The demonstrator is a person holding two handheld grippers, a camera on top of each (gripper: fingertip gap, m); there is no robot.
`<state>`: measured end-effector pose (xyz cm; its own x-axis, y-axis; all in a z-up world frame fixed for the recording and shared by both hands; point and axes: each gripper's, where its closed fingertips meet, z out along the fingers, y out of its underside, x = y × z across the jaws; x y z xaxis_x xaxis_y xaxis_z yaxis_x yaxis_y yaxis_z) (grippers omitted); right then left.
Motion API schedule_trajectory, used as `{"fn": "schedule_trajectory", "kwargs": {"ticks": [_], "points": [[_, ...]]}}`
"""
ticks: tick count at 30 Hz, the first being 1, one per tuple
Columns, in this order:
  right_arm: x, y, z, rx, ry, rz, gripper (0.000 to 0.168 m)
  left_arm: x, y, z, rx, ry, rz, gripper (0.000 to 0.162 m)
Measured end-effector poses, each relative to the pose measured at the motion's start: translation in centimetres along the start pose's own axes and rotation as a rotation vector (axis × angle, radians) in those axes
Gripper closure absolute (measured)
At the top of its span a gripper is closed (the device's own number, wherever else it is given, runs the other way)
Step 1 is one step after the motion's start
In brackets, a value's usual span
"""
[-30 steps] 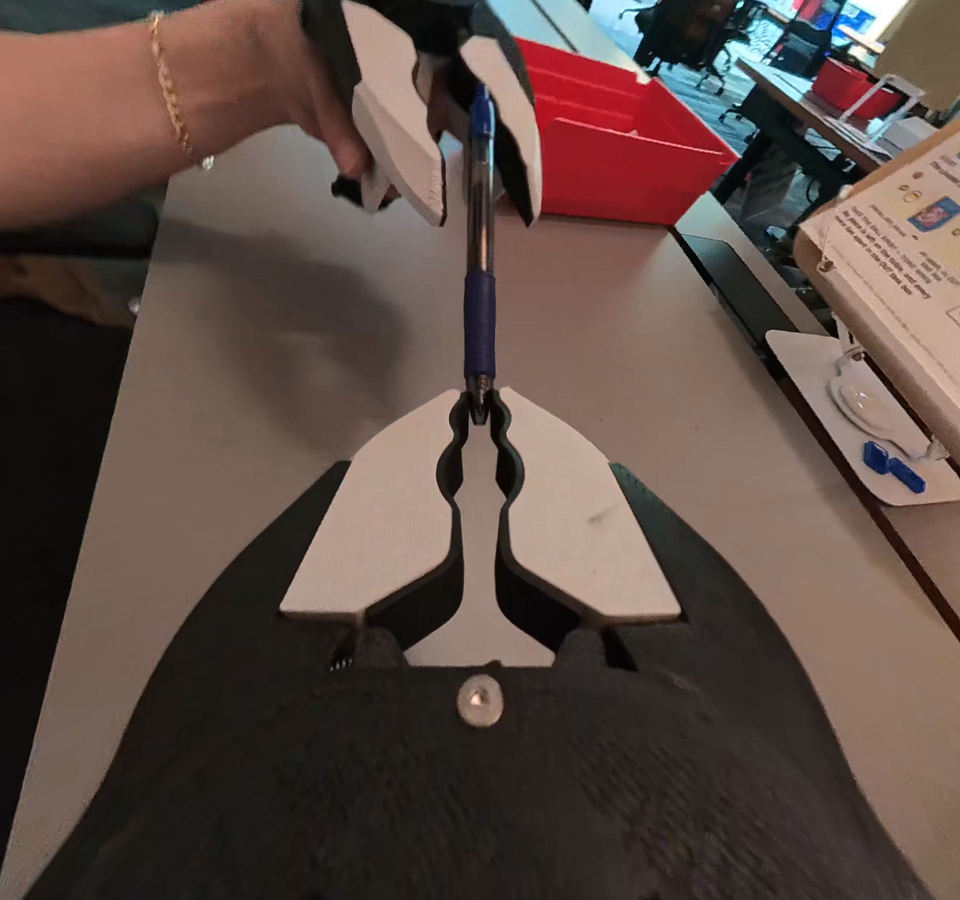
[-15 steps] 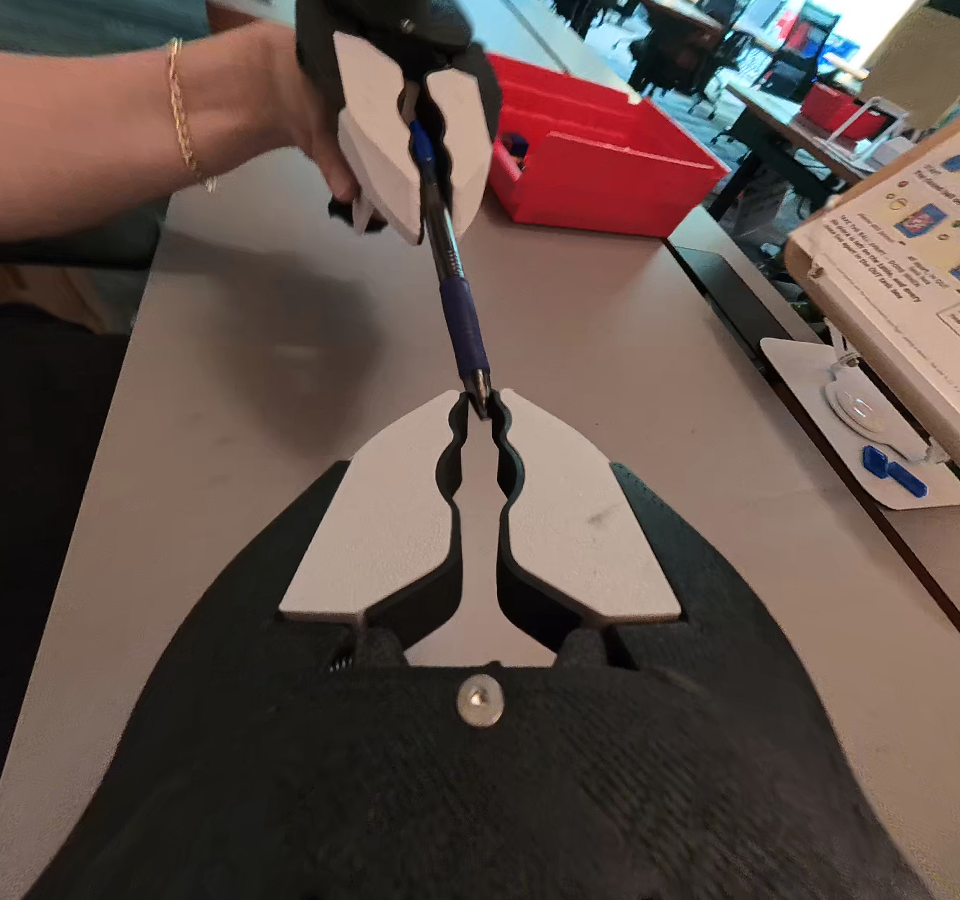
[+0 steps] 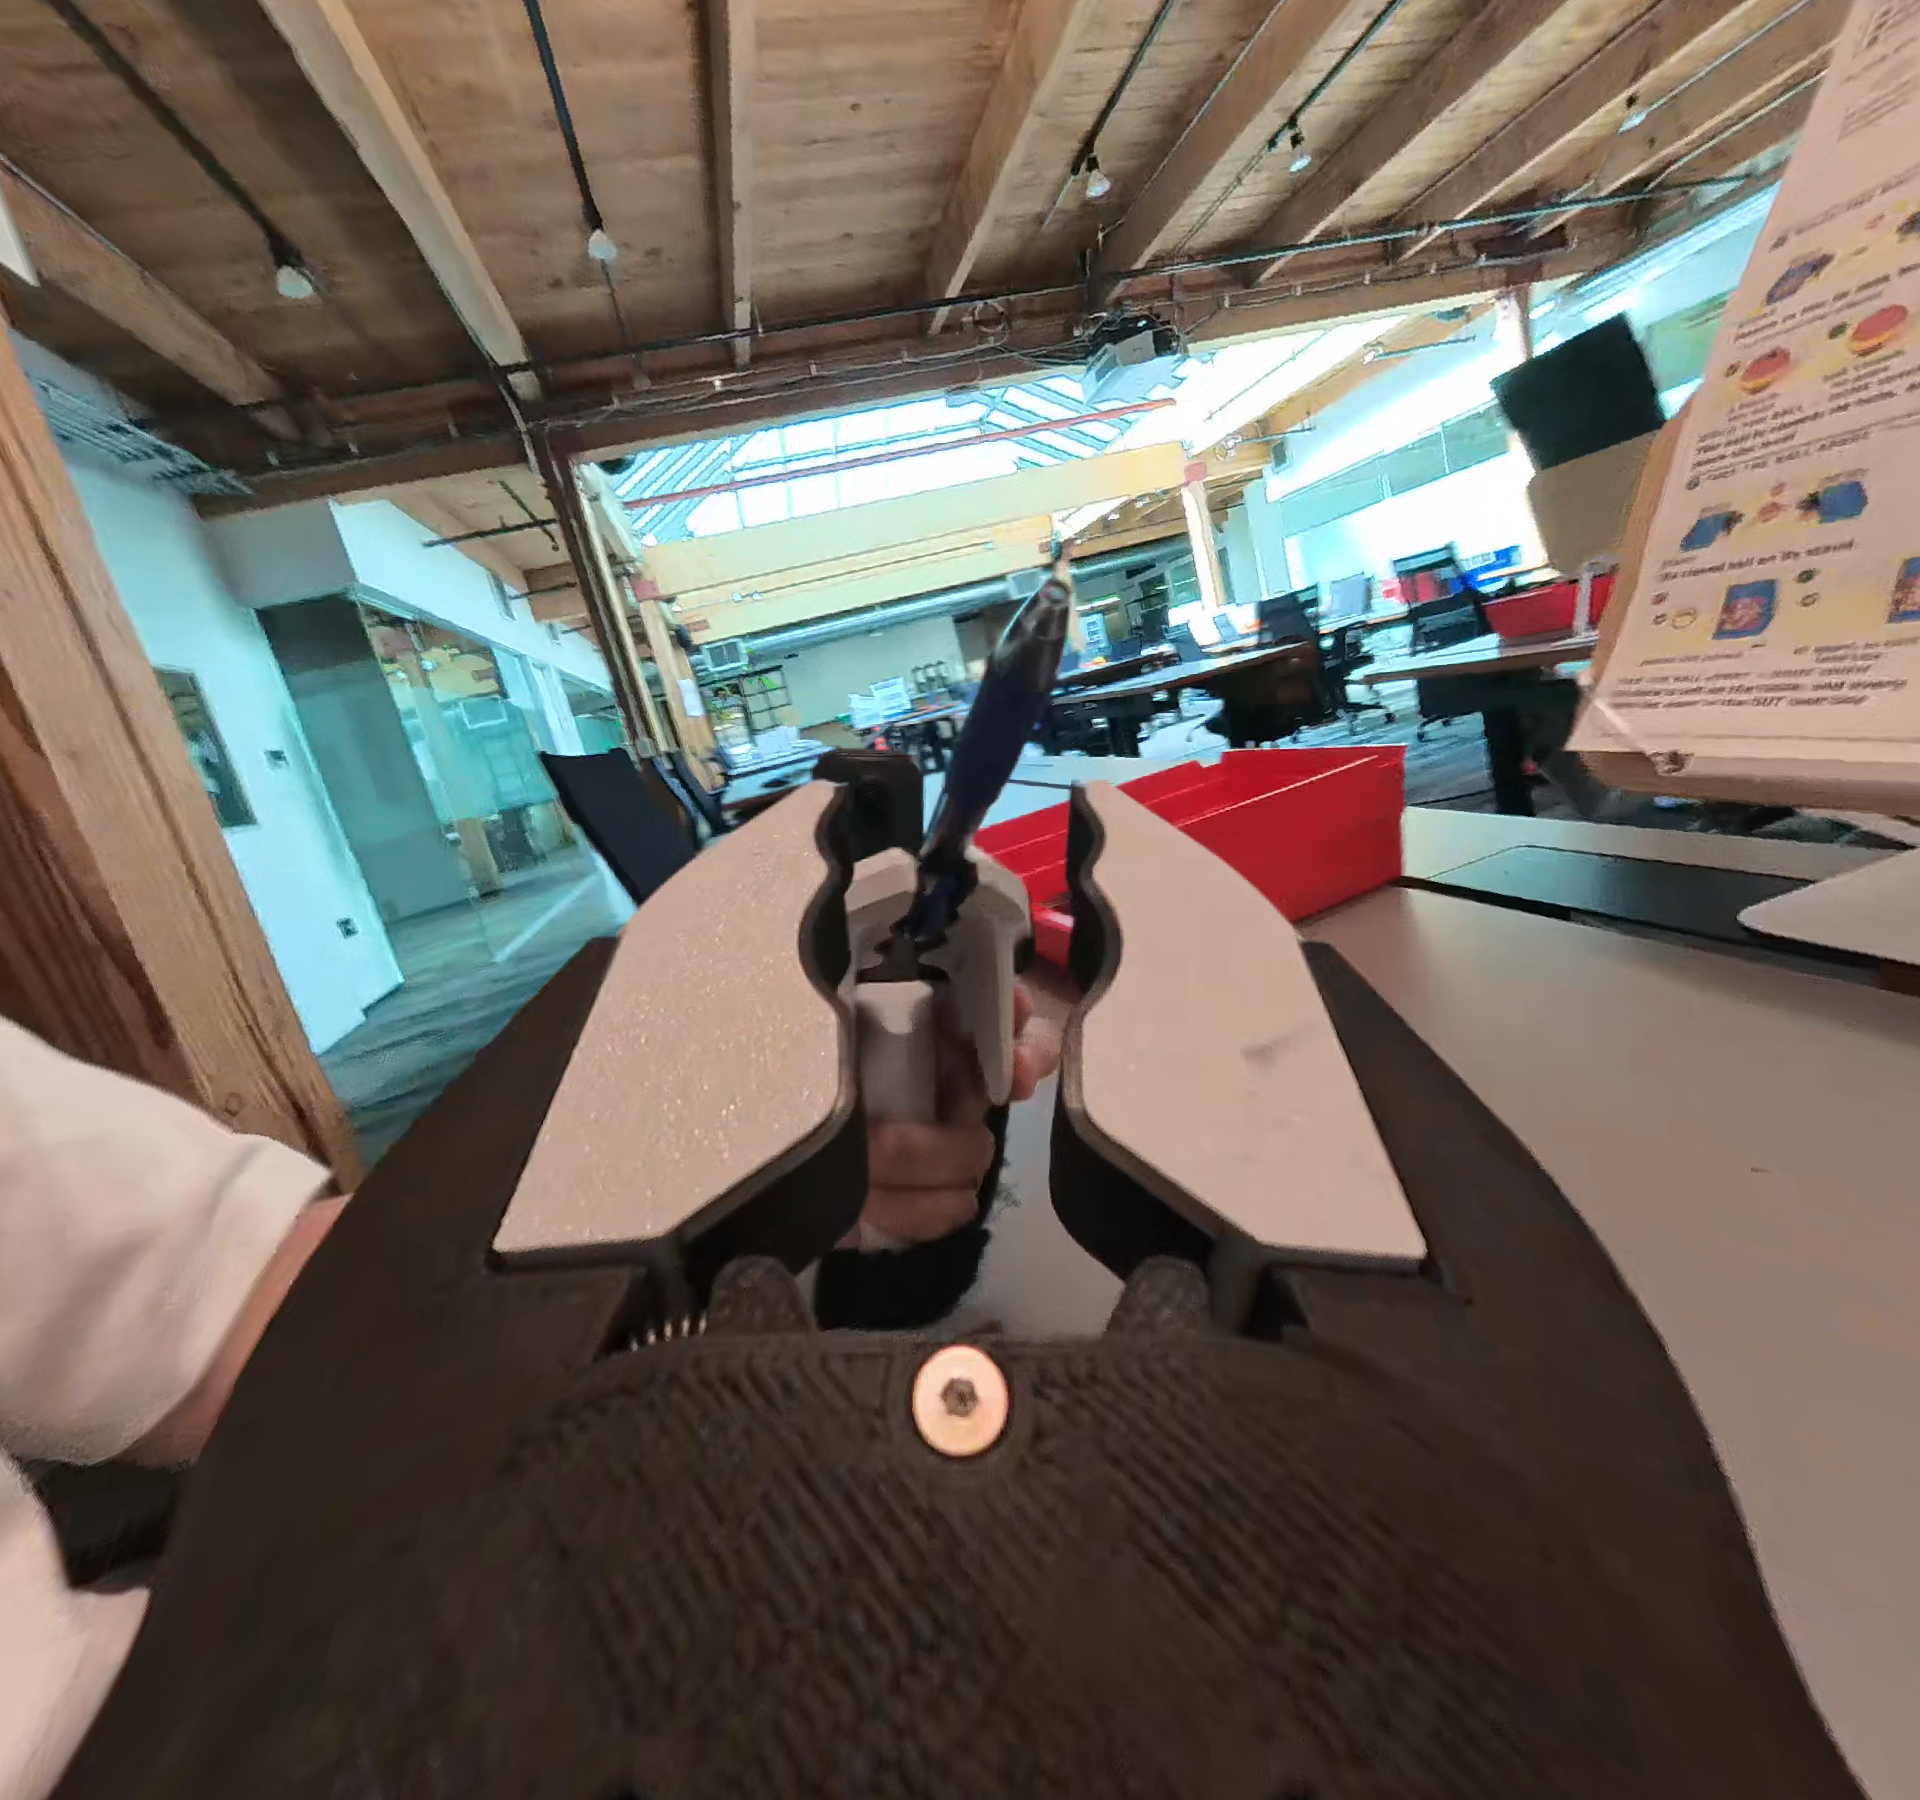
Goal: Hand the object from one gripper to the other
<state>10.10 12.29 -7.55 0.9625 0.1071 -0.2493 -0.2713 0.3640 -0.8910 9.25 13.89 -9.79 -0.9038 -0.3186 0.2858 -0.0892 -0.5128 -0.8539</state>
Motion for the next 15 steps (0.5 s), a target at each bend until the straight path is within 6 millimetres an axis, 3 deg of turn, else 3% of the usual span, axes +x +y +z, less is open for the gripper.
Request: {"fn": "schedule_trajectory", "kwargs": {"ticks": [4, 9, 11, 15], "points": [[0.0, 0.2, -0.1, 0.0, 0.001, -0.044, 0.154, 0.5, 1.2, 0.8, -0.043, 0.024, 0.004, 0.153], [0.0, 0.8, -0.2, -0.12, -0.013, -0.048, 0.156, -0.3, 1.8, 0.4, -0.139, -0.025, 0.017, 0.144], [0.6, 1.2, -0.4, -0.212, 0.043, -0.113, 0.157, -1.6, 2.3, -0.2, -0.243, -0.135, 0.112, 0.122], [2.7, 2.4, -1.7, -0.455, 0.203, -0.301, 0.157, -2.3, 1.6, -1.2, -0.426, -0.289, 0.428, 0.118]]}}
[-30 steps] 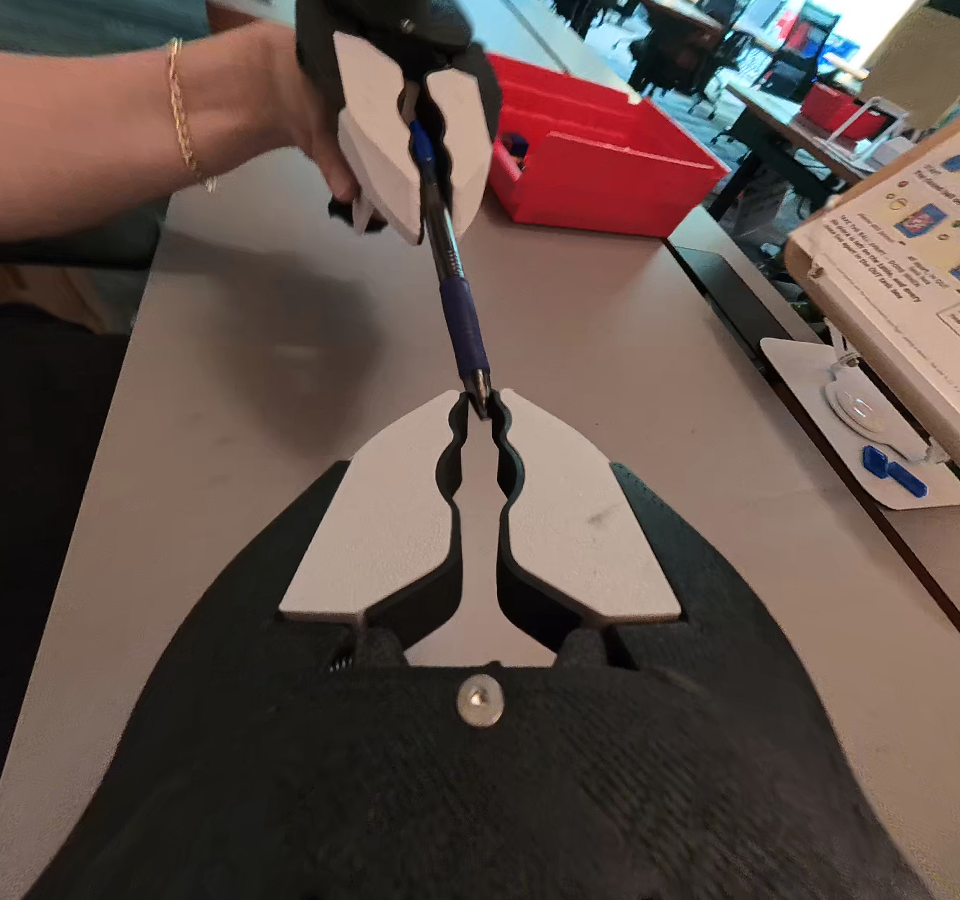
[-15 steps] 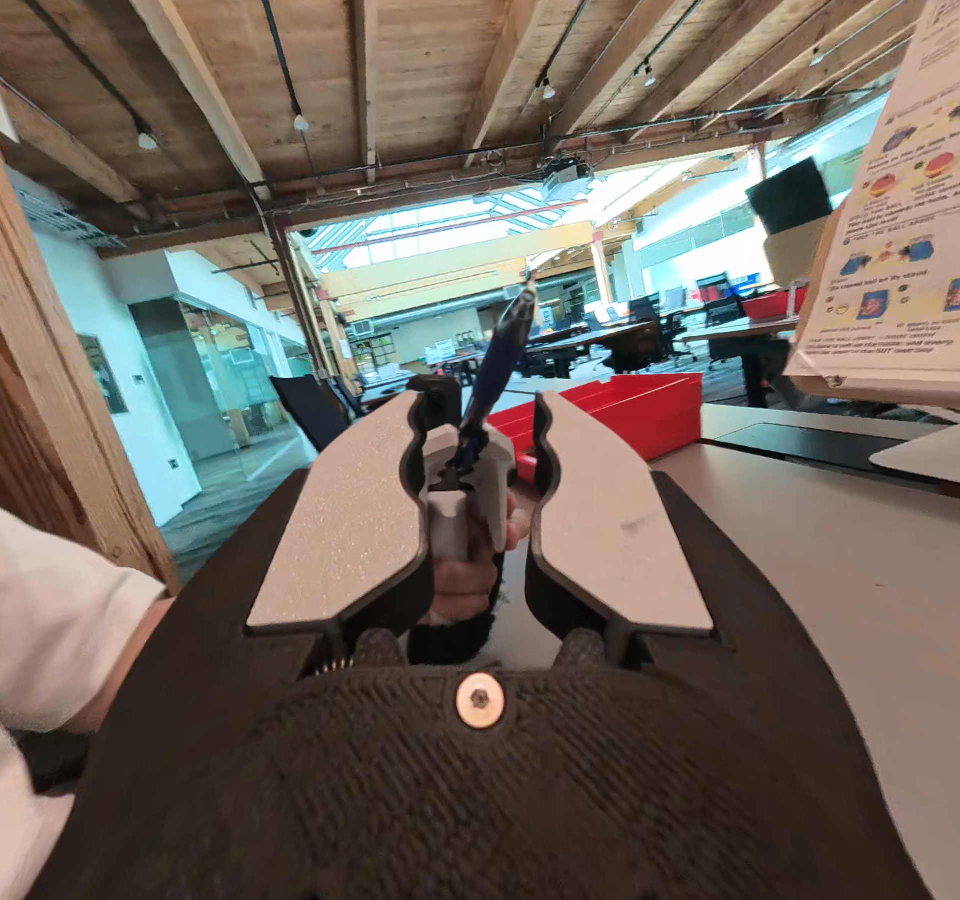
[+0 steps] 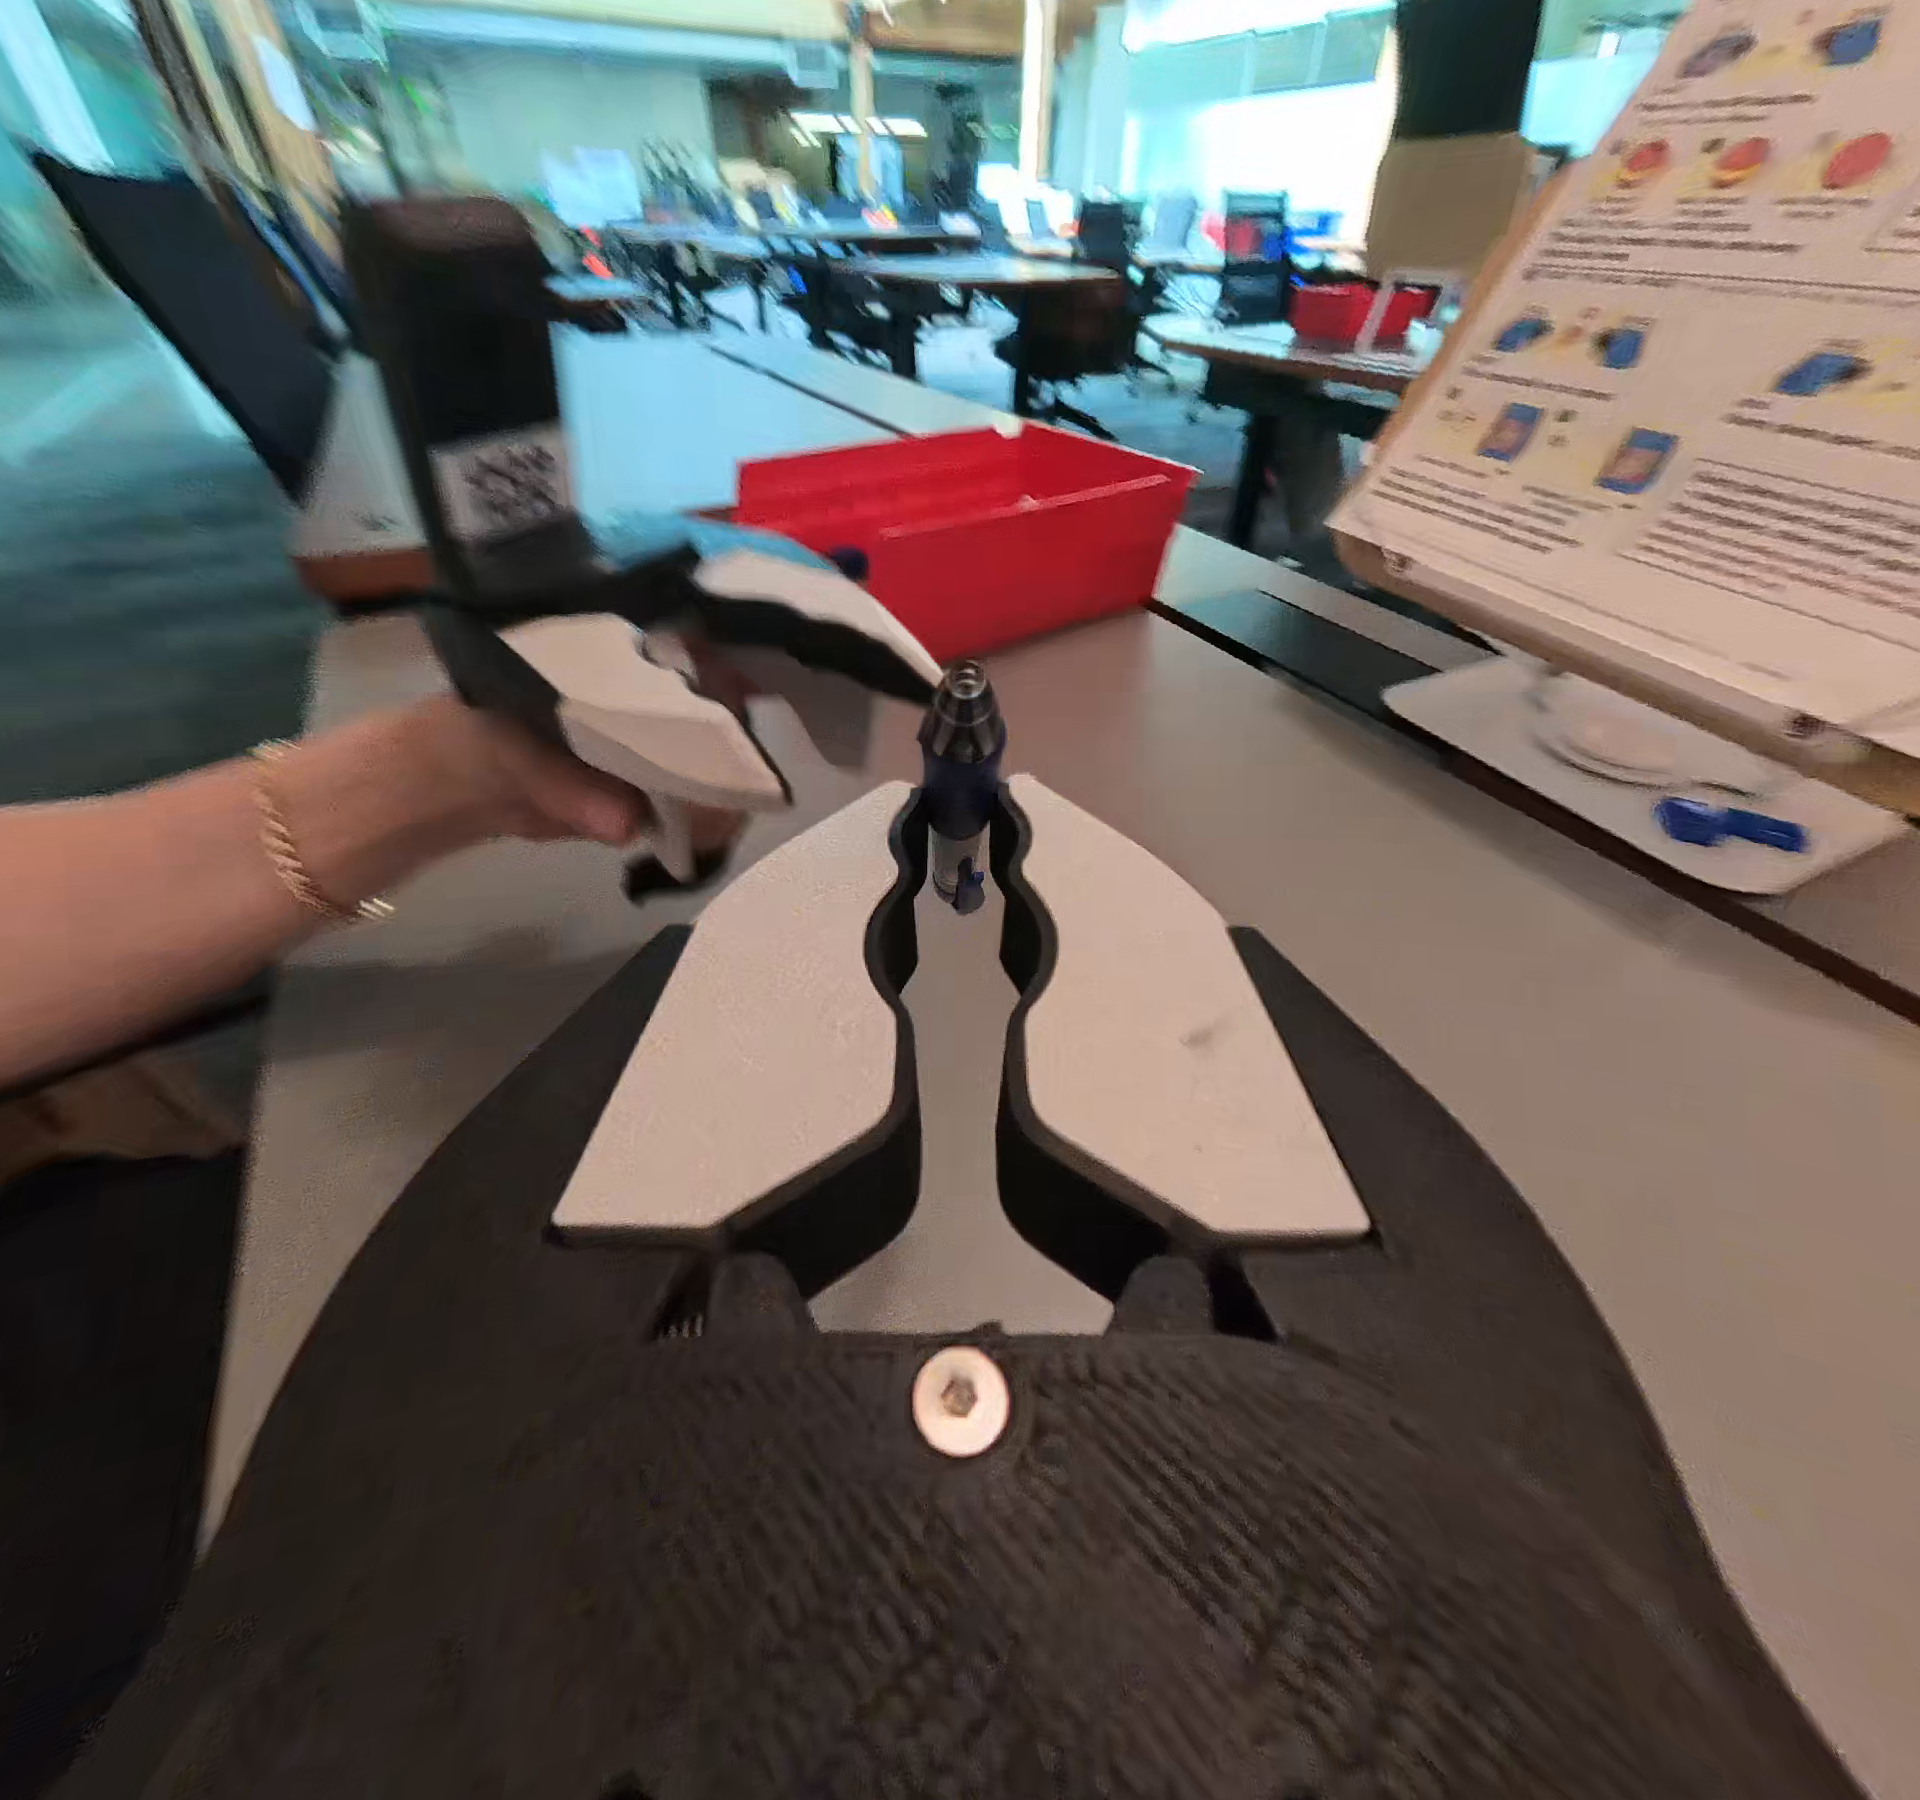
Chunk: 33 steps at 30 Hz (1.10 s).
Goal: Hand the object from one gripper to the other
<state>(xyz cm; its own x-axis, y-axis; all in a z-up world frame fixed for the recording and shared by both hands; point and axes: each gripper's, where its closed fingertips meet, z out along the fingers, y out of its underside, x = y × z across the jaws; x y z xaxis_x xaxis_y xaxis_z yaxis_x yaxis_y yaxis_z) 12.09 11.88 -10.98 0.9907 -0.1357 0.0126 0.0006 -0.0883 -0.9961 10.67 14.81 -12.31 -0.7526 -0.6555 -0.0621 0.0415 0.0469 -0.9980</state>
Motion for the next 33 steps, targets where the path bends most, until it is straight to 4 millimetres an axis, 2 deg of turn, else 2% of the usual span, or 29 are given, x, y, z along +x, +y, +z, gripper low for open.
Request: {"fn": "schedule_trajectory", "kwargs": {"ticks": [2, 5, 9, 11, 13, 16, 20, 21, 23, 25, 28, 31, 33], "points": [[0.6, 0.4, 0.0, -0.057, 0.074, -0.068, 0.157, 0.5, -1.5, -0.2, -0.004, -0.036, 0.091, 0.128], [0.1, 1.2, 0.8, -0.127, 0.131, -0.199, 0.157, 2.0, -3.4, 0.3, 0.018, -0.059, 0.149, 0.137], [-1.2, 2.0, 1.9, -0.177, 0.149, -0.316, 0.157, 3.7, -2.5, 1.6, -0.087, -0.031, 0.194, 0.131], [-1.6, 2.1, 2.1, -0.188, 0.141, -0.346, 0.157, 4.0, -2.0, 2.0, -0.121, -0.032, 0.212, 0.136], [-1.7, 2.1, 2.1, -0.191, 0.152, -0.378, 0.157, 3.7, -2.0, 2.1, -0.121, -0.064, 0.189, 0.149], [-1.7, 1.9, 2.1, -0.185, 0.16, -0.391, 0.157, 3.4, -2.2, 2.1, -0.112, -0.076, 0.169, 0.15], [-2.2, 1.2, 2.2, -0.089, 0.107, -0.315, 0.156, 2.8, -3.3, 1.8, -0.038, -0.124, 0.143, 0.152], [-2.4, 1.2, 2.2, -0.074, 0.085, -0.308, 0.151, 2.6, -3.9, 1.6, 0.008, -0.134, 0.11, 0.152], [-2.3, 1.4, 2.3, -0.06, 0.071, -0.295, 0.128, 2.0, -5.5, 0.7, 0.133, -0.135, -0.001, 0.152], [-2.0, 1.3, 2.3, -0.026, 0.079, -0.271, 0.119, 1.5, -7.1, -0.4, 0.284, -0.097, -0.16, 0.152], [-2.2, 0.2, 2.2, 0.064, 0.076, -0.259, 0.122, 0.2, -8.7, -2.4, 0.496, -0.004, -0.44, 0.152], [-2.4, -1.0, 1.6, 0.143, 0.085, -0.305, 0.148, -1.0, -8.8, -3.4, 0.603, 0.046, -0.604, 0.152], [-2.3, -1.0, 1.5, 0.141, 0.088, -0.32, 0.146, -1.3, -9.0, -3.7, 0.652, 0.079, -0.678, 0.152]]}}
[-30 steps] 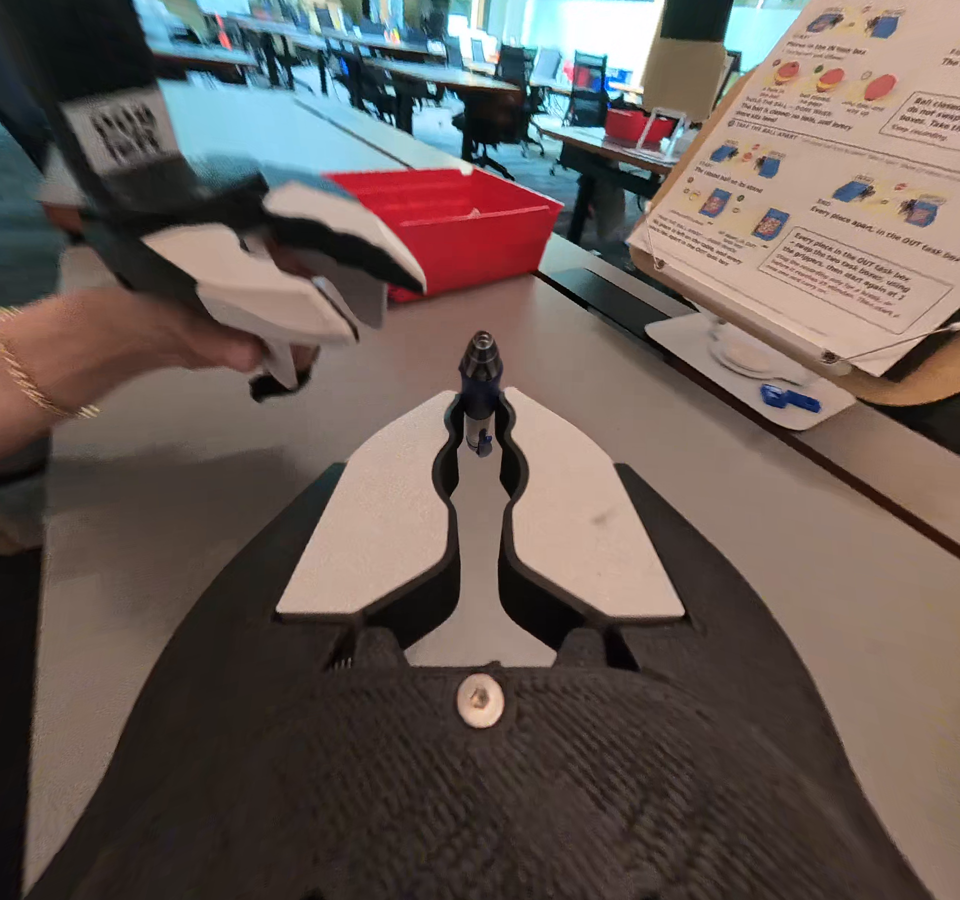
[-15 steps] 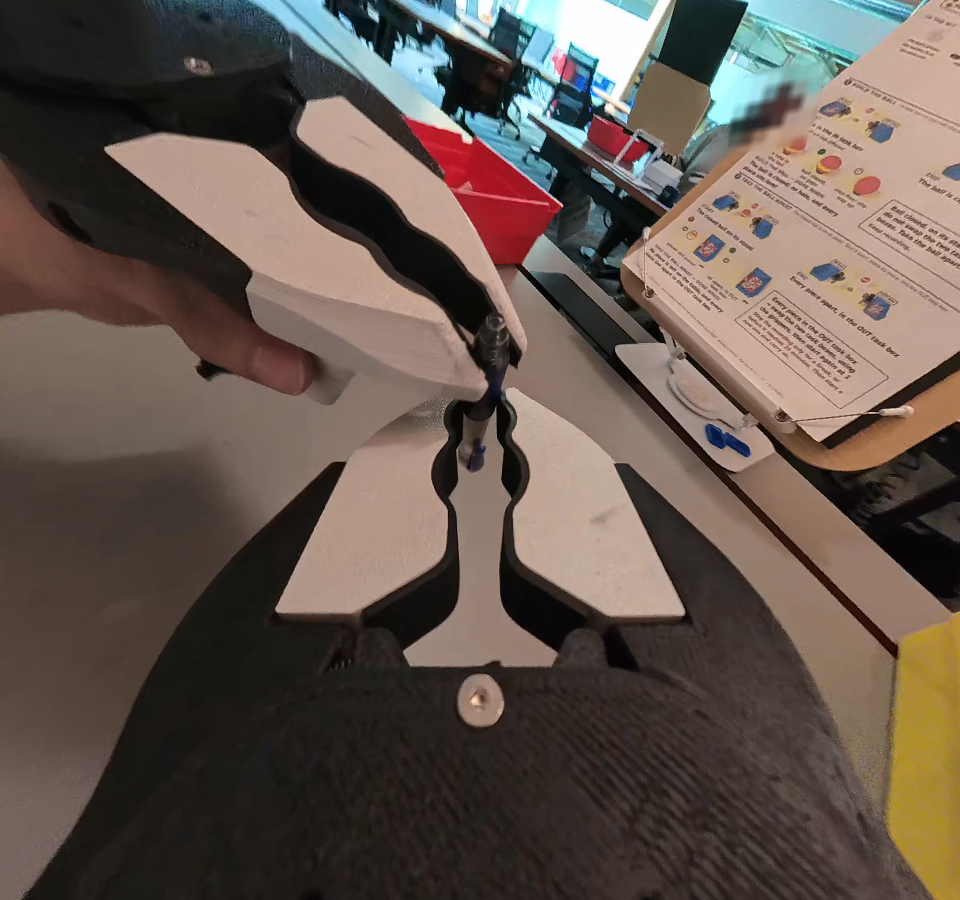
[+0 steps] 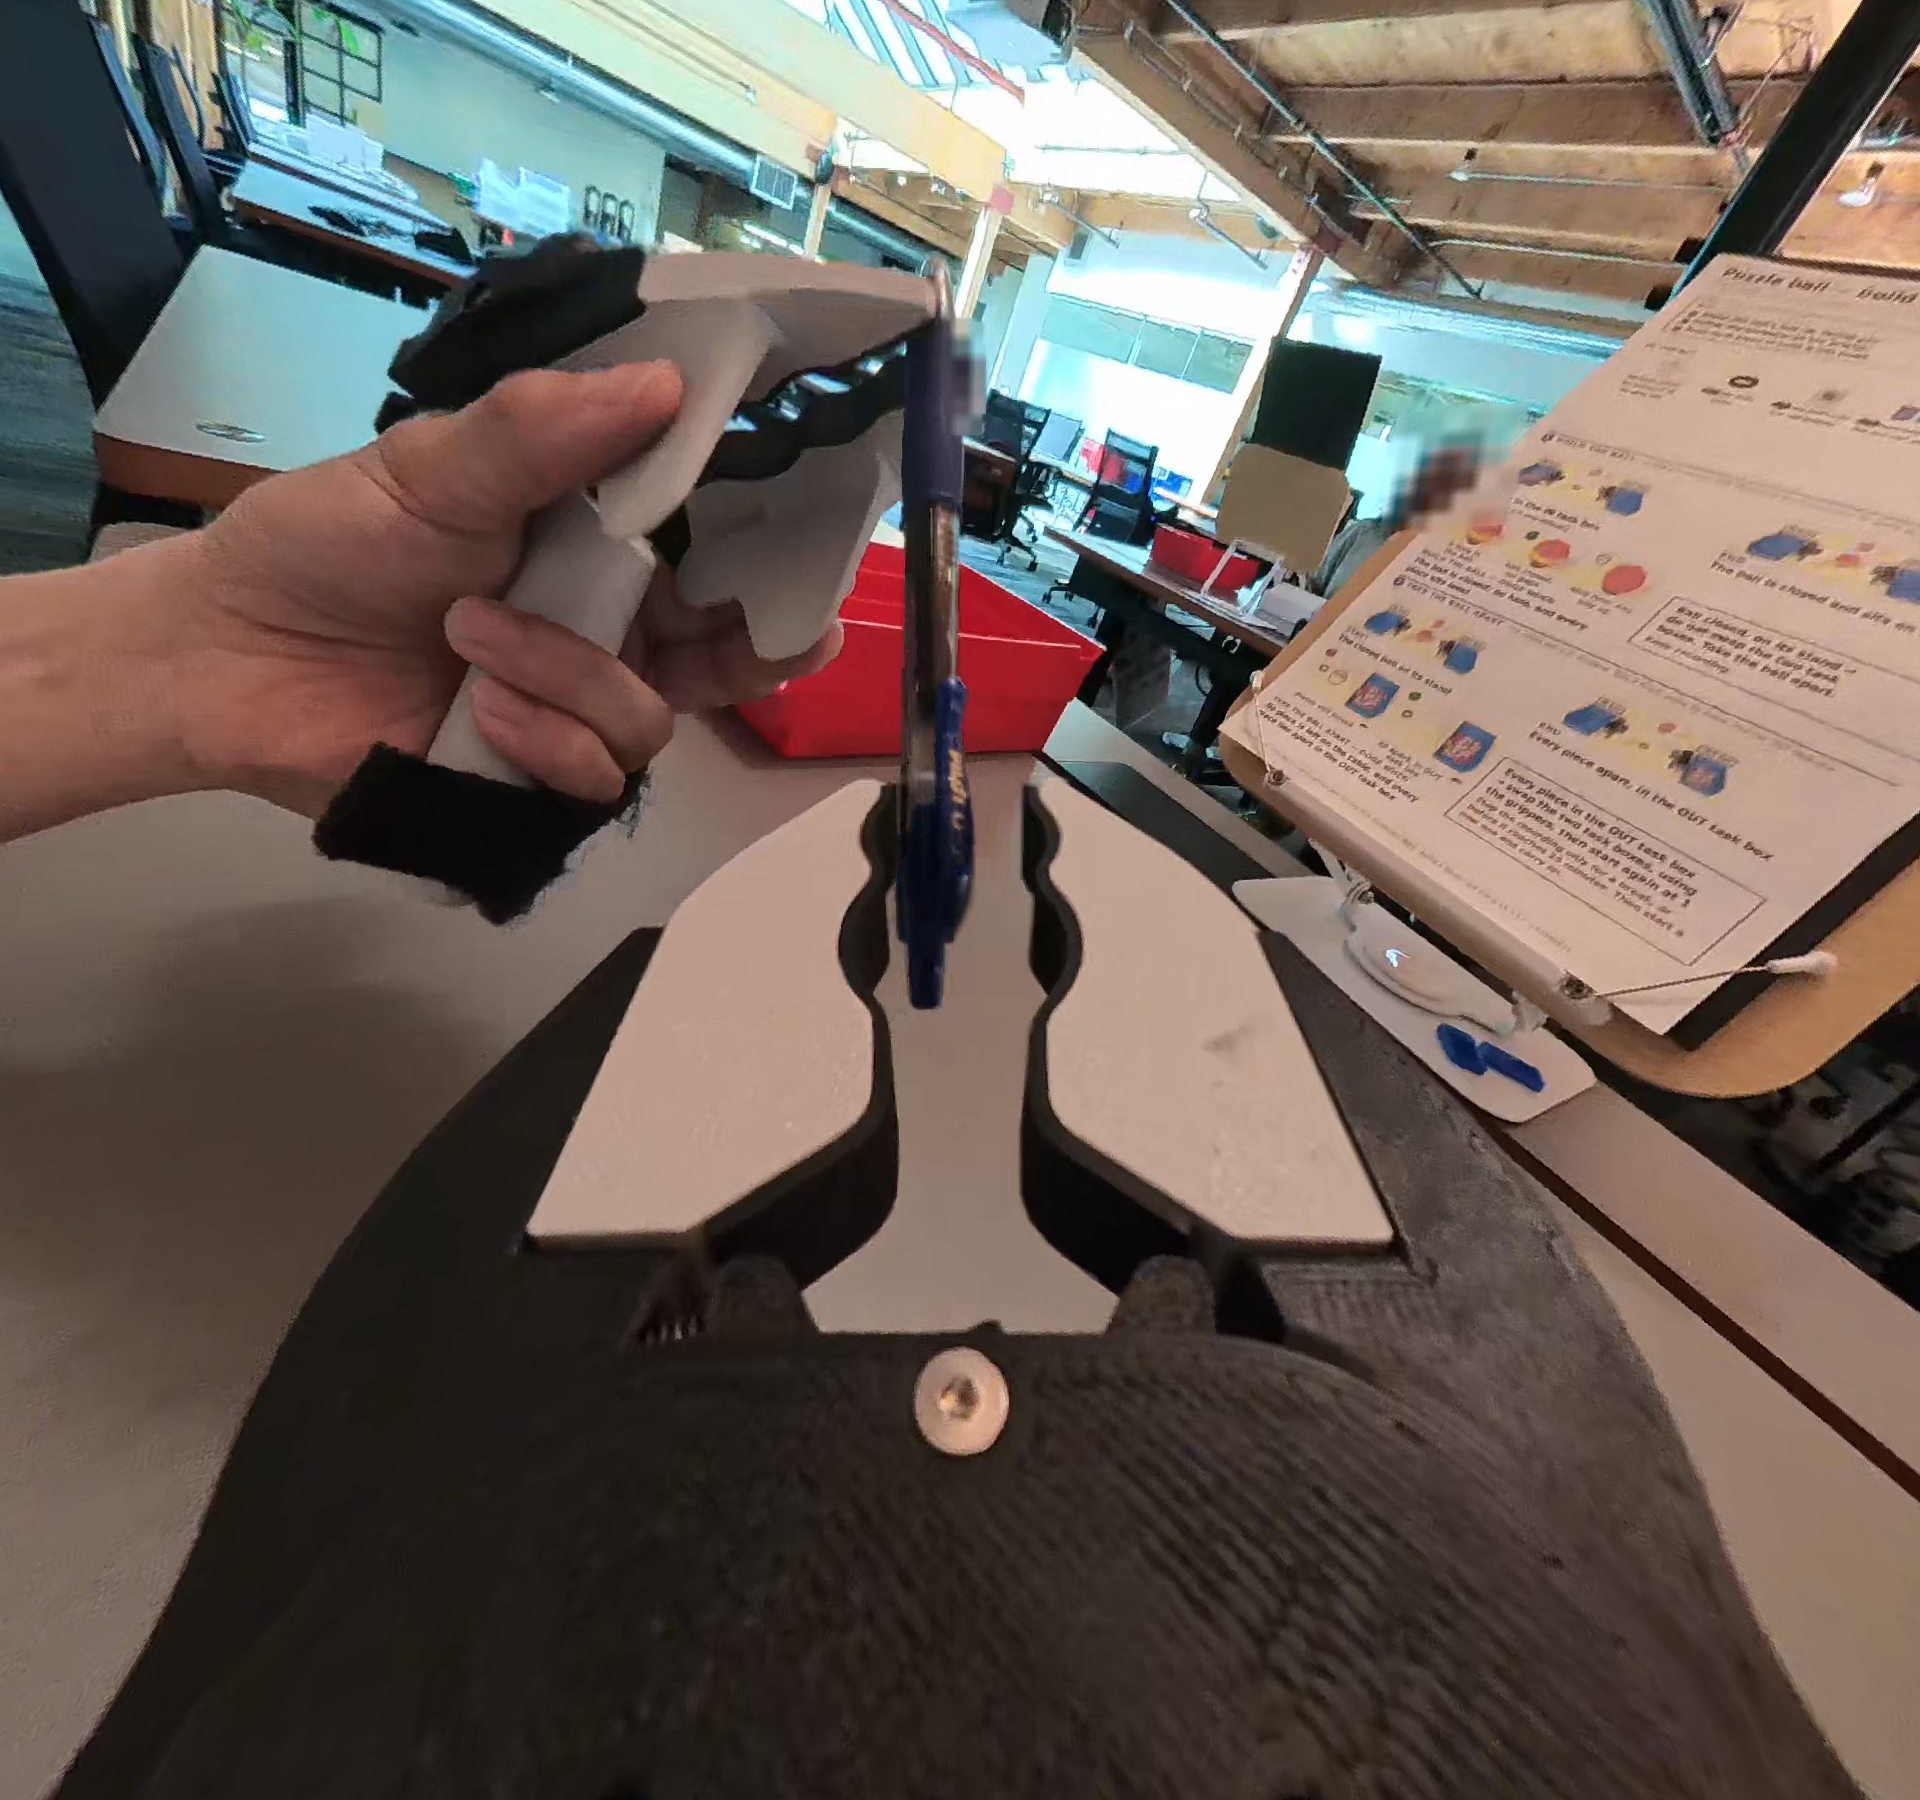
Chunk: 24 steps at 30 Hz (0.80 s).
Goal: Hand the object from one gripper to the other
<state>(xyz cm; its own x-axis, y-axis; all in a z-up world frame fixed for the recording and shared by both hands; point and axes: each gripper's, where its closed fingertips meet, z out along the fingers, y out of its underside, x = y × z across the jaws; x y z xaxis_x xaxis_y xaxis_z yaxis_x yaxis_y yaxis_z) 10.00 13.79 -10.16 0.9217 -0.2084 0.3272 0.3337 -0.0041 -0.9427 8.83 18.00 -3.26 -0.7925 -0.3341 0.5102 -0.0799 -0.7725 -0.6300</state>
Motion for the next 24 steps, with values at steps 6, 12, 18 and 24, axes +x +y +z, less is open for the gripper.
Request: {"fn": "schedule_trajectory", "kwargs": {"ticks": [6, 12, 18, 24], "points": [[-0.5, -0.3, -0.1, 0.027, -0.038, 0.005, 0.155, 0.1, 0.3, 0.2, 0.013, 0.019, -0.049, 0.151], [0.5, 0.2, -1.5, -0.1, -0.09, -0.066, 0.156, -1.4, 1.8, -0.9, -0.293, -0.042, 0.277, 0.144], [-0.6, 2.4, -2.9, -0.277, -0.219, -0.232, 0.158, -2.7, 5.6, -4.6, -0.852, -0.094, 0.818, 0.123], [-2.1, 3.3, -2.9, -0.299, -0.302, -0.285, 0.158, -2.4, 9.4, -5.1, -0.976, 0.05, 0.875, 0.135]]}}
